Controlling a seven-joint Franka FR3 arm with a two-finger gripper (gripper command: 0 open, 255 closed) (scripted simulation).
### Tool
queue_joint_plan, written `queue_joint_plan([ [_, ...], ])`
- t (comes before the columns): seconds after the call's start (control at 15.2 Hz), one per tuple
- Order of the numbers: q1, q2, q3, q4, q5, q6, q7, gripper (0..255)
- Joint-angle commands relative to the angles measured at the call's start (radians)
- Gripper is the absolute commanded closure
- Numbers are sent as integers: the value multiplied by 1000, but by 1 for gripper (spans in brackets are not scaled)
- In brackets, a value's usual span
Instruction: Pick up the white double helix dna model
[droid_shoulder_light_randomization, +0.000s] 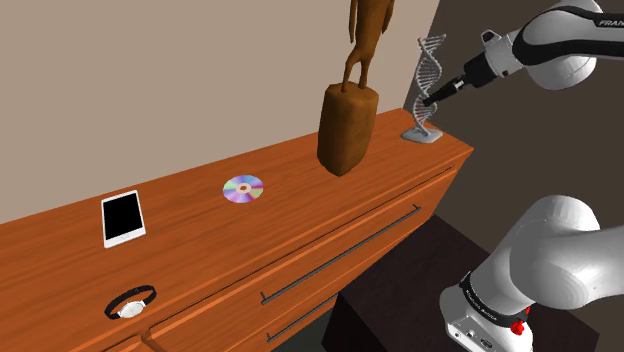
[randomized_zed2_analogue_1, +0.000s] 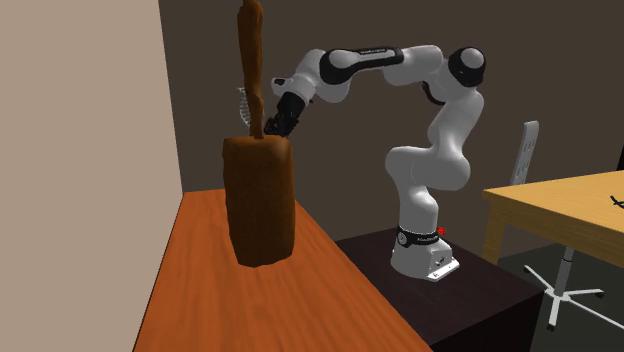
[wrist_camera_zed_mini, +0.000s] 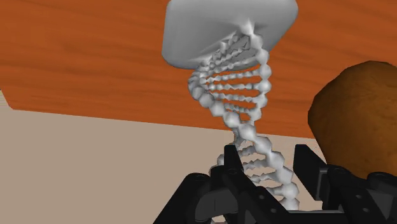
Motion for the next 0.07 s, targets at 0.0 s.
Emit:
queue_joint_plan([
  [0.0, -1, -2, 4, 6, 0, -7, 3, 255],
])
